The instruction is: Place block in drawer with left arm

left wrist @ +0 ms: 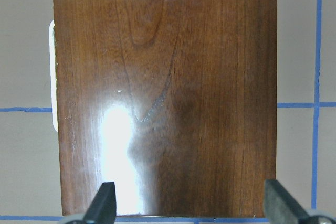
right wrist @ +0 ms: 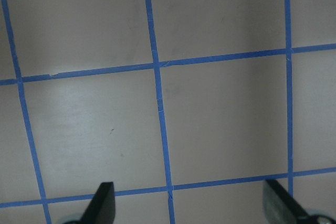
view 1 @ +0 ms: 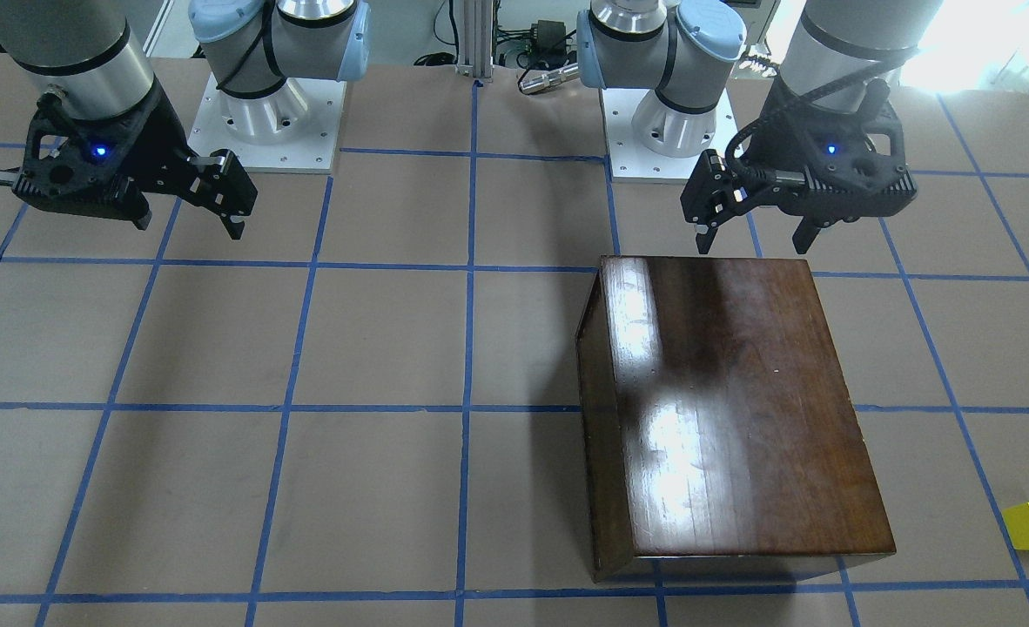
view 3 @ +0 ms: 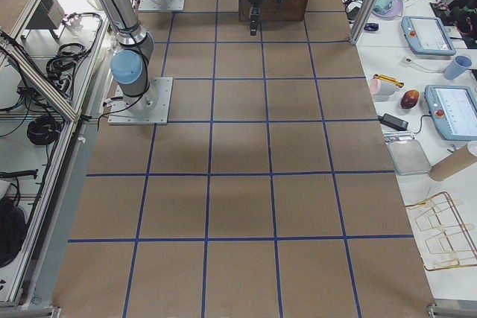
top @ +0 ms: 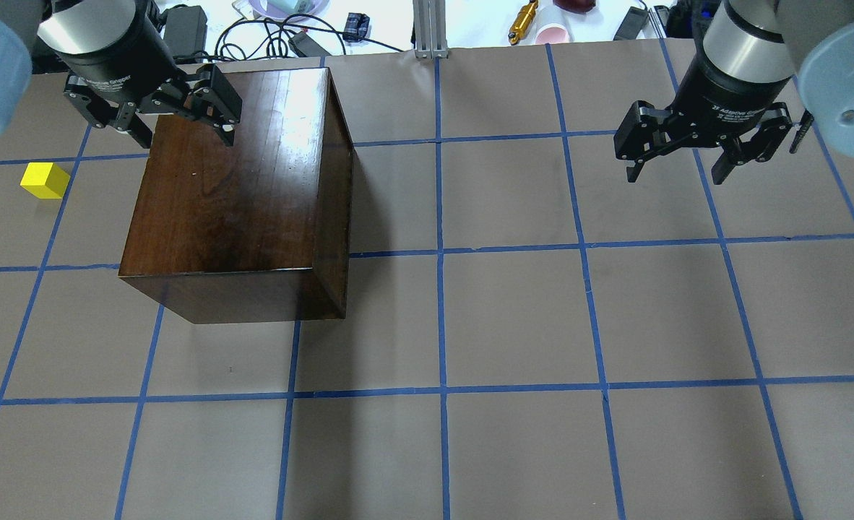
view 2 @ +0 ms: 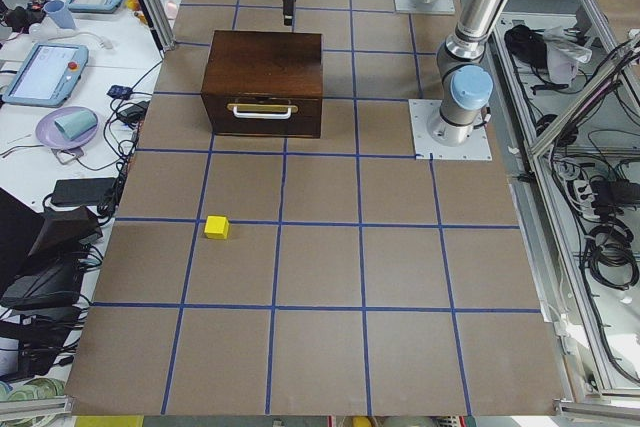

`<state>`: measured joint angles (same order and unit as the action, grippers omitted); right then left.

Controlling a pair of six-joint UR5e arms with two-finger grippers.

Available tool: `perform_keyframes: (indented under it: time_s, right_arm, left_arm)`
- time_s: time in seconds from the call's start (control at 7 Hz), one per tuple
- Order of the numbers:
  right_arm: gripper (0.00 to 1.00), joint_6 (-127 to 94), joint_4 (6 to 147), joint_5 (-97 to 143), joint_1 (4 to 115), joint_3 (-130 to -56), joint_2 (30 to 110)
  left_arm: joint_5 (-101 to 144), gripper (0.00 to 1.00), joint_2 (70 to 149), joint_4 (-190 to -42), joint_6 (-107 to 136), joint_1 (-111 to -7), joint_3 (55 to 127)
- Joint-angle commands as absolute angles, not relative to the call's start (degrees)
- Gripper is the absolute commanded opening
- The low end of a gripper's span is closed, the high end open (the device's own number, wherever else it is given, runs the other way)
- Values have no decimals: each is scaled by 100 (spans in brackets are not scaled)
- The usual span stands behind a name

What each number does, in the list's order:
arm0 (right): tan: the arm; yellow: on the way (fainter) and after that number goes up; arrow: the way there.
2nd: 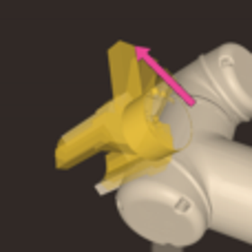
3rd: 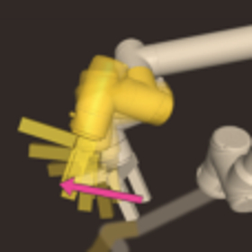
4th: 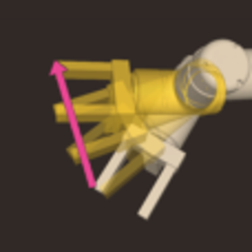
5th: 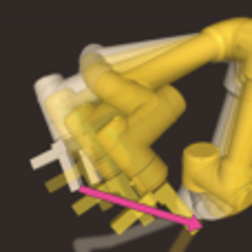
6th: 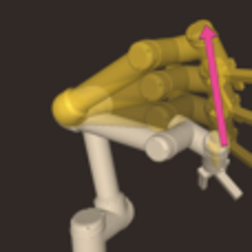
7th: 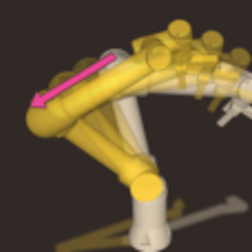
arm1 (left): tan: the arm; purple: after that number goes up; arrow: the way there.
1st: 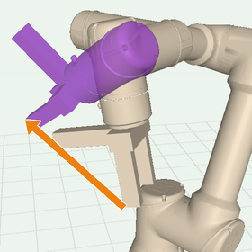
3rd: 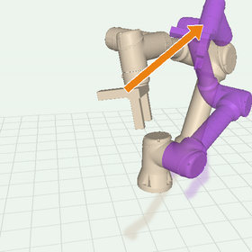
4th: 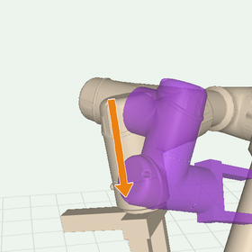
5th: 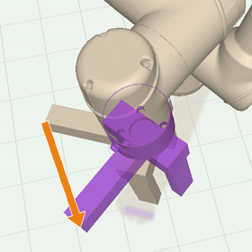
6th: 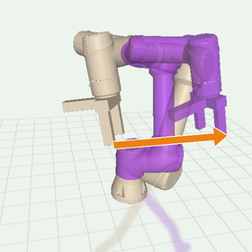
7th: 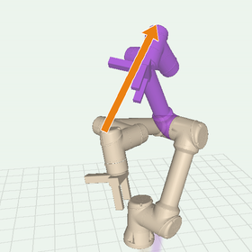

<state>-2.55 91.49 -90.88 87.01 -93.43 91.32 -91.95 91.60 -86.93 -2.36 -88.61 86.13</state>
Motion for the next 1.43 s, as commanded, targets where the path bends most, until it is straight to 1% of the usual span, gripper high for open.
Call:
perform_keyframes:
  time_s: [0.0,0.86,1.0,1.29]
  right_arm:
    - [100,-255,9149,-9088,8701,-9343,9132]
    - [100,-255,9149,-9088,8701,-9343,9132]
    - [100,-255,9149,-9097,8701,-9343,9132]
    - [100,-255,9149,-9088,8701,-9343,9132]
  left_arm:
    - [-9080,100,9211,-8736,-935,-8851,8578]
    - [-9061,100,9255,-8666,-932,-8763,8570]
    - [-9070,100,9316,-8666,-975,-8676,8543]
    - [-9044,100,9378,-8666,-1133,-8141,8543]
